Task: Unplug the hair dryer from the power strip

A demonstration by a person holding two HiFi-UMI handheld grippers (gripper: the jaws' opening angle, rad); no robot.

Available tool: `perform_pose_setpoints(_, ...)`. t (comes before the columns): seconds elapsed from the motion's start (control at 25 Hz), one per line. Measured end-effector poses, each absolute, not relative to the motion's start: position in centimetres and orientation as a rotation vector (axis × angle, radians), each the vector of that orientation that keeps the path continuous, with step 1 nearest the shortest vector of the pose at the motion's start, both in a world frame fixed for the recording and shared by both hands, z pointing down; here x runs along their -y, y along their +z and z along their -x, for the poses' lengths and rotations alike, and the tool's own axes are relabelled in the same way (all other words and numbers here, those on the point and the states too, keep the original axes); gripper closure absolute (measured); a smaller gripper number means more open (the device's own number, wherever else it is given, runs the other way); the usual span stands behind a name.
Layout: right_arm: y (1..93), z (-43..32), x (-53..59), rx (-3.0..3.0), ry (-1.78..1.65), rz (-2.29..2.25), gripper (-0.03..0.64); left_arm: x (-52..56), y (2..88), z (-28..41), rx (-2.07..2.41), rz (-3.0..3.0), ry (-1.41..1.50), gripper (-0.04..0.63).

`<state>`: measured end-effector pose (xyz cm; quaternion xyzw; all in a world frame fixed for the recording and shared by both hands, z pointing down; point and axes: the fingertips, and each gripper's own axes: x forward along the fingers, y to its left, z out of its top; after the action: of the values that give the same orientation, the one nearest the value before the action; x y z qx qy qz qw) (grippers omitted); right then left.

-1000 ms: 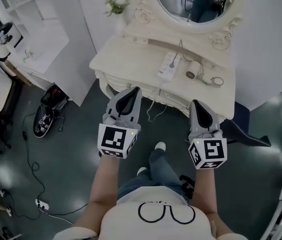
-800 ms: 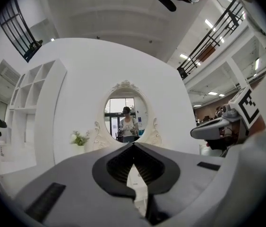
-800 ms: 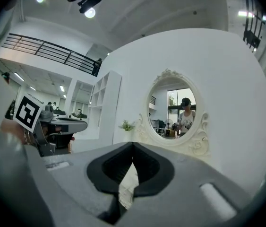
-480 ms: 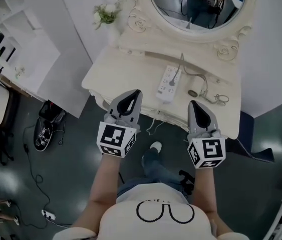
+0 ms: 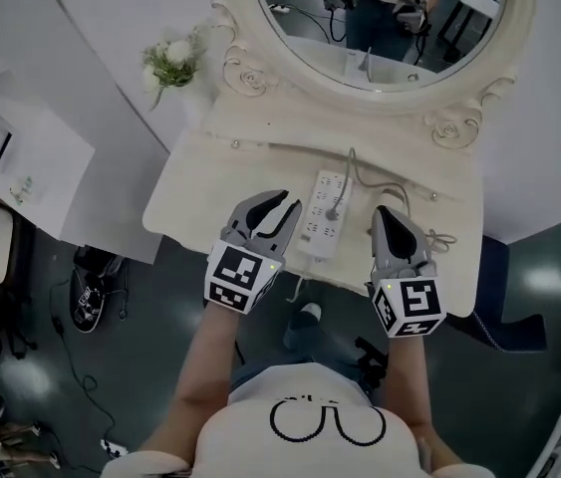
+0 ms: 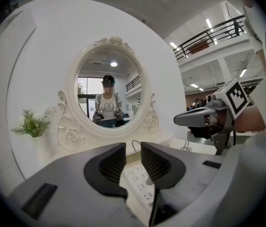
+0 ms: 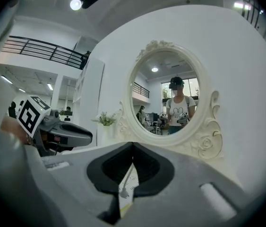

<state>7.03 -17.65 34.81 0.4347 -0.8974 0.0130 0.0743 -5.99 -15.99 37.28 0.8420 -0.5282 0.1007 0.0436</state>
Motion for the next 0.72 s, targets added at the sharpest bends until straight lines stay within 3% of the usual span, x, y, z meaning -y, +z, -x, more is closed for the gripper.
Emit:
perform_pose_setpoints(0.16, 35.8, -6.9, 20.0, 2.677, 0.065, -1.295, 0.615, 18.3, 40.0, 5.0, 1.464, -2.596, 0.399, 0.251)
perform_pose_setpoints(0.2, 36.1, -6.9, 20.3, 2.670, 0.074, -1.293, 0.615, 18.5, 40.8, 4.7, 1.430, -2.603, 0.434, 0.216)
perform_pose_setpoints(0.36, 37.4, -7.0, 21.0, 2.640, 0.115, -1.293, 0.615, 18.7, 43.9, 3.3, 1.298, -2.580, 0.531, 0.145)
perform_pose_setpoints(0.72, 41.5, -6.5, 21.5, 2.512, 0.235, -1.351, 0.615, 17.9, 52.0, 1.0, 0.980, -2.533, 0.736, 0.076)
